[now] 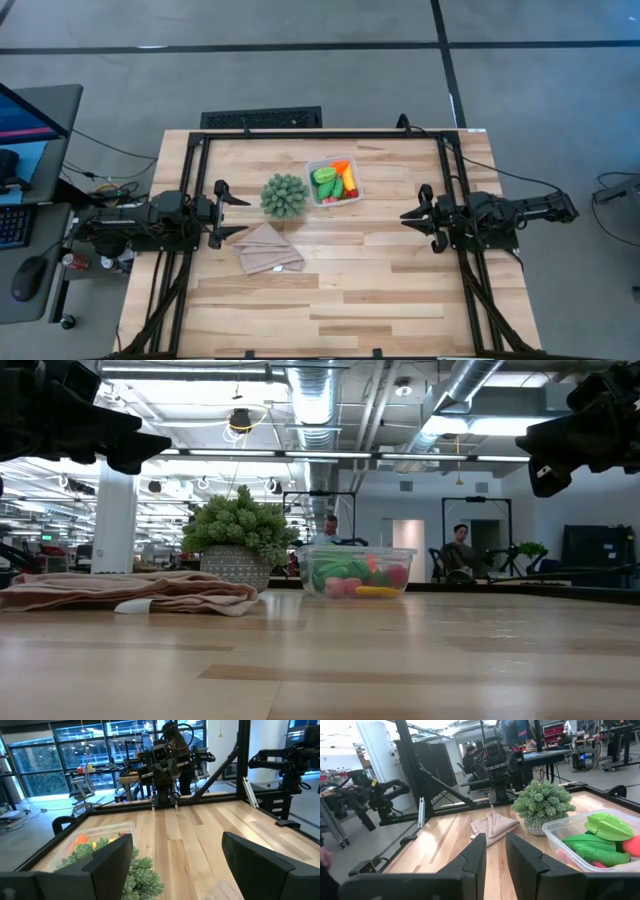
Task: Pick and placing Produce into tupperware
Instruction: Return to Home Position
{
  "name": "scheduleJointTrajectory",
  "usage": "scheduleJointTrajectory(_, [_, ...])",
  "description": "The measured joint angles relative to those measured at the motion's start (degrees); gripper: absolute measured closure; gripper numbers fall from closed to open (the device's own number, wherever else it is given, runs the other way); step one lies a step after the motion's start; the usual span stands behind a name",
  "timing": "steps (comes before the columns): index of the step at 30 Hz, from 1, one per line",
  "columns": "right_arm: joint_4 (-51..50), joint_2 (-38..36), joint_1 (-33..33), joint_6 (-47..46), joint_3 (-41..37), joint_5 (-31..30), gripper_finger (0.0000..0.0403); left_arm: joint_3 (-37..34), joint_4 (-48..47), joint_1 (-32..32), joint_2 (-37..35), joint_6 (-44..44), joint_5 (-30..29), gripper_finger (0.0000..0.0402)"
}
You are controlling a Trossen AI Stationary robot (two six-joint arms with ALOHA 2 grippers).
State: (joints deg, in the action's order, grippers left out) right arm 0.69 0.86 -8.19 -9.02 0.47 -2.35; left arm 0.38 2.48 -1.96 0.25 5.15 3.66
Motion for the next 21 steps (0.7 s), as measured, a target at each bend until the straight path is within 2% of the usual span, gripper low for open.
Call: scheduleJointTrajectory(21, [0.0, 0.0, 0.0, -0.03, -0.02, -0.02, 0.0335, 0.0, 0.0, 0.0, 0.0, 0.18, 0.0, 0.0102])
